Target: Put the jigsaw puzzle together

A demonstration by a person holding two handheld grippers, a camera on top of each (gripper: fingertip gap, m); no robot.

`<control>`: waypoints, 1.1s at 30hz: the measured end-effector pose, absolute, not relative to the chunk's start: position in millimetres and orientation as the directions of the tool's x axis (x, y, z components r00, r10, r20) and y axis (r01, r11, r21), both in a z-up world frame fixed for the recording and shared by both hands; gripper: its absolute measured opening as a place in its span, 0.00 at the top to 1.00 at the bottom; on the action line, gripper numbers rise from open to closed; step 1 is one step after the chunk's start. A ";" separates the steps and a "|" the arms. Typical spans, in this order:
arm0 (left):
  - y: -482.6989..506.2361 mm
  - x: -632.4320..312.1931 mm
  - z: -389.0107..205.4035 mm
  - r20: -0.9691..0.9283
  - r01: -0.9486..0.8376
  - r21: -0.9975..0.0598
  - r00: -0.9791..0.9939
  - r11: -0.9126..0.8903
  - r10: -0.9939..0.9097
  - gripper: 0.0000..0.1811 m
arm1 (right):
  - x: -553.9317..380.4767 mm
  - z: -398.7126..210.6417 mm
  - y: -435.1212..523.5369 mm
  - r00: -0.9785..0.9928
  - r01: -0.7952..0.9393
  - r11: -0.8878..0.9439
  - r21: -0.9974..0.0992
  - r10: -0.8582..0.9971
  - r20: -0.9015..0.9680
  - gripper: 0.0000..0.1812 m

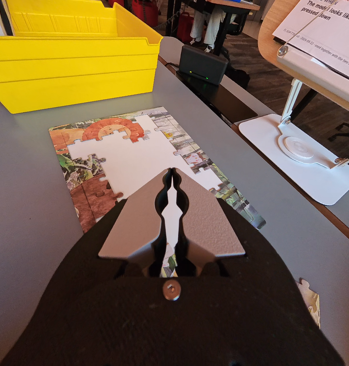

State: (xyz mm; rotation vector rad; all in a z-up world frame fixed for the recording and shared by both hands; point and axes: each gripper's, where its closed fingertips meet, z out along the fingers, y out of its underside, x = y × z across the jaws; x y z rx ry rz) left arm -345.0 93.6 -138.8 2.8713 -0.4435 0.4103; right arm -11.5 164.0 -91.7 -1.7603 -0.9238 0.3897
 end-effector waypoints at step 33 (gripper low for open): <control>138.1 -368.3 -165.1 0.086 -0.225 0.147 0.973 -0.963 -0.214 0.76 | -2.6 -99.8 163.2 0.637 0.441 -0.159 -0.883 0.749 0.183 1.00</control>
